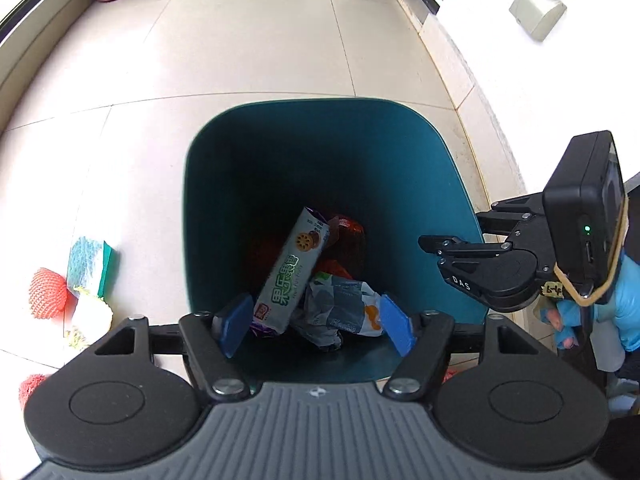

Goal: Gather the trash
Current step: 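Carry the snack wrapper into the wastebasket and open the left gripper, then lower the left gripper and grasp the dark red snack packet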

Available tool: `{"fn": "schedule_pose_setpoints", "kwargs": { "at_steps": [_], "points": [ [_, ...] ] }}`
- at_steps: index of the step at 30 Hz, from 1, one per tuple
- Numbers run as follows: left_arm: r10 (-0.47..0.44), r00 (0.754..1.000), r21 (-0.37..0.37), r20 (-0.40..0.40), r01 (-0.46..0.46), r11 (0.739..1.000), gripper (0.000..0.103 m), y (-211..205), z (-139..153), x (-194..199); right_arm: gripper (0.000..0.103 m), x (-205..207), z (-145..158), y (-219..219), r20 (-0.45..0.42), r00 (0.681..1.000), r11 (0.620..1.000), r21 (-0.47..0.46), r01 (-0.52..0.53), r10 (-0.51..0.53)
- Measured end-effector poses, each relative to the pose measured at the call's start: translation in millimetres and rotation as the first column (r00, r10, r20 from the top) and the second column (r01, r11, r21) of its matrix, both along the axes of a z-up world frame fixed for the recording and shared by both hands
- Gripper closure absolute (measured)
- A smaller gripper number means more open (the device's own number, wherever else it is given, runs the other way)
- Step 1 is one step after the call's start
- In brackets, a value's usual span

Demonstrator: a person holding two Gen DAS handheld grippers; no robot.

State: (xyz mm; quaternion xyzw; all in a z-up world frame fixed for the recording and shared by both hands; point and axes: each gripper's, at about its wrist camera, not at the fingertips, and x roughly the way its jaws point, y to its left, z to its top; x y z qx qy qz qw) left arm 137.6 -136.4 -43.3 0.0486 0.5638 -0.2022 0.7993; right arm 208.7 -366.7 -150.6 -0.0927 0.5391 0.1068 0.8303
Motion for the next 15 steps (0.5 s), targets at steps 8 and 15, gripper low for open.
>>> {"fn": "schedule_pose_setpoints", "kwargs": {
  "at_steps": [8,15],
  "points": [
    [0.22,0.975,-0.008,-0.004,-0.22,0.975,0.027,86,-8,17,0.088,0,0,5,-0.004,1.0,1.0,-0.009,0.006,-0.006],
    [0.419,0.904,0.061,-0.084,-0.415,0.908,0.027,159,-63,42,0.088,2,0,6,-0.007,1.0,1.0,-0.011,0.009,-0.009]
  ]
}}
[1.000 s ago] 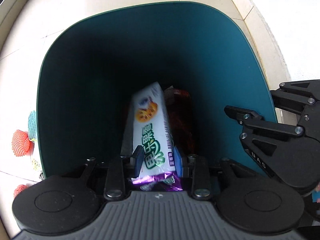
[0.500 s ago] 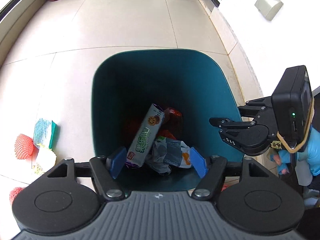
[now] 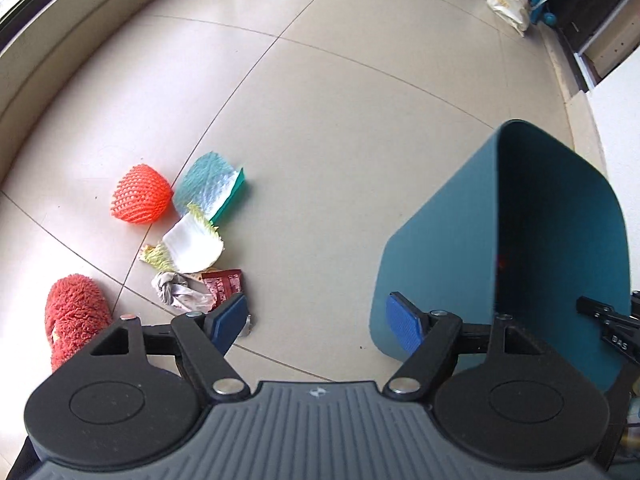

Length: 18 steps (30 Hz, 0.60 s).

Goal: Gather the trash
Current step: 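Lower the left gripper and grasp the dark red snack packet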

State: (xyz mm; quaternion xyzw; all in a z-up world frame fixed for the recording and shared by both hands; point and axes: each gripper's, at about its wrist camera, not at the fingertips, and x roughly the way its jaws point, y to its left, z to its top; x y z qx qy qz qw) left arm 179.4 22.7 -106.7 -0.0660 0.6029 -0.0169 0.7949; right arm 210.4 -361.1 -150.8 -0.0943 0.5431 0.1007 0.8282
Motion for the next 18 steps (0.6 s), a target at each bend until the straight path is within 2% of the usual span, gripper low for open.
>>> {"fn": "schedule_pose_setpoints", "kwargs": {
  "at_steps": [3,5,7,12,18],
  "points": [
    [0.033,0.999,0.038,-0.037,-0.032,0.999,0.027,15,-34,11,0.089,-1,0,1,0.001,1.0,1.0,-0.005,-0.002,0.002],
    [0.045,0.996,0.037,-0.074,-0.043,0.998,0.027,24,-61,17,0.089,-1,-1,1,0.0,1.0,1.0,-0.005,-0.003,0.003],
    [0.035,0.994,0.031,-0.106,-0.032,0.999,0.027,26,-85,21,0.088,-1,-1,1,0.0,1.0,1.0,-0.002,-0.004,0.004],
    [0.053,0.977,0.082,-0.207,-0.037,0.996,0.027,30,-155,33,0.088,0,0,-2,-0.007,1.0,1.0,0.017,0.004,-0.004],
    [0.107,0.96,0.107,-0.258,-0.082,0.991,0.027,41,-204,44,0.088,2,2,-6,-0.019,1.0,0.999,0.034,0.022,-0.021]
  ]
}}
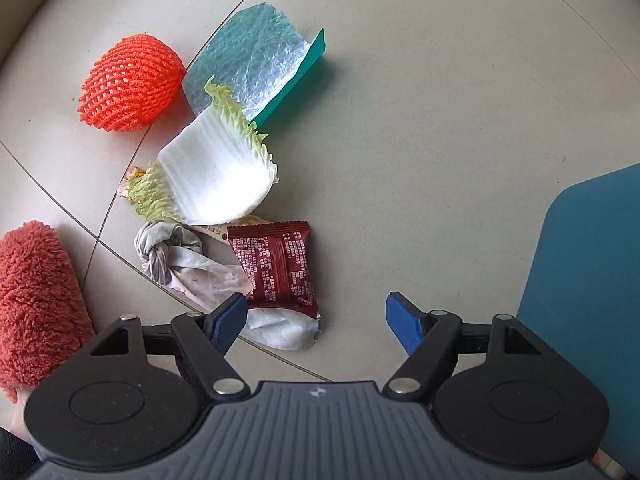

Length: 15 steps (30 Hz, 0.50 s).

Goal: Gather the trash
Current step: 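Lower the left gripper and grasp the dark red snack packet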

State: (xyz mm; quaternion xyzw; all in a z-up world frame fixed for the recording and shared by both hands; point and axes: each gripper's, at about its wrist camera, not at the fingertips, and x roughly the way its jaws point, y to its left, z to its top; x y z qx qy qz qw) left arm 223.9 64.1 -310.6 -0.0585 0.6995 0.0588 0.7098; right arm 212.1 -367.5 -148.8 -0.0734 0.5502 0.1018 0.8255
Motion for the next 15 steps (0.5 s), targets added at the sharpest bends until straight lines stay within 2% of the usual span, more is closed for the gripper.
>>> {"fn": "schedule_pose_setpoints", "kwargs": {
  "at_steps": [8,10,12,15],
  "points": [
    [0.041,0.999,0.064,-0.028,-0.039,0.997,0.029,6,-33,7,0.089,4,-1,1,-0.02,1.0,1.0,0.004,0.017,-0.017],
    [0.056,0.998,0.075,-0.032,-0.053,0.996,0.04,7,-36,7,0.089,5,-2,3,-0.022,1.0,1.0,-0.002,0.015,-0.015],
    [0.058,0.997,0.108,-0.044,-0.053,0.993,0.059,6,-39,6,0.089,5,-3,4,-0.025,1.0,1.0,-0.005,0.015,-0.015],
    [0.06,0.998,0.136,-0.025,-0.056,0.989,0.061,5,-36,4,0.089,6,-5,4,-0.026,1.0,1.0,-0.007,0.014,-0.015]
  ]
}}
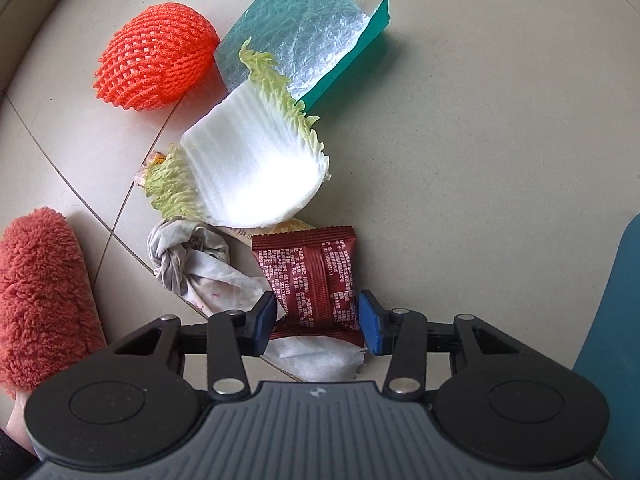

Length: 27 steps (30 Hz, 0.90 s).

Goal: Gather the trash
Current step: 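Lower the left gripper and grasp the dark red snack packet, then carry the red packet into the wastebasket and open the left gripper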

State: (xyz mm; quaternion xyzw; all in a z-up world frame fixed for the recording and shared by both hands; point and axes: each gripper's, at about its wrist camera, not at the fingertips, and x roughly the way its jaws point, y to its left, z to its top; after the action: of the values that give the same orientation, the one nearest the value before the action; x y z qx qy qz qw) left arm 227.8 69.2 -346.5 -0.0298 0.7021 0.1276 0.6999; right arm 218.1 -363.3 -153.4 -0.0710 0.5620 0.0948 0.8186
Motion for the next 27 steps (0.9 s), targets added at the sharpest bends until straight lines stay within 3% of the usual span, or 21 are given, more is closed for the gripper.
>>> {"fn": "schedule_pose_setpoints", "kwargs": {
  "at_steps": [8,18,23,27],
  "points": [
    [0.004,0.998,0.018,0.067,-0.005,1.0,0.064,-5,39,-8,0.09,1,-2,0,0.002,1.0,1.0,0.003,0.003,-0.003],
    [0.009,0.983,-0.063,0.185,0.003,0.998,0.064,-17,135,-20,0.09,-2,-3,4,0.016,1.0,1.0,-0.018,-0.004,0.004],
    [-0.048,0.966,-0.073,0.254,0.068,0.995,0.064,-35,185,-32,0.09,-1,-3,1,0.014,1.0,1.0,-0.003,0.005,-0.005],
    [-0.092,0.934,-0.049,0.346,0.116,0.992,0.065,-54,232,-40,0.09,-2,-2,0,0.017,1.0,1.0,-0.008,0.0,0.0]
  ]
}}
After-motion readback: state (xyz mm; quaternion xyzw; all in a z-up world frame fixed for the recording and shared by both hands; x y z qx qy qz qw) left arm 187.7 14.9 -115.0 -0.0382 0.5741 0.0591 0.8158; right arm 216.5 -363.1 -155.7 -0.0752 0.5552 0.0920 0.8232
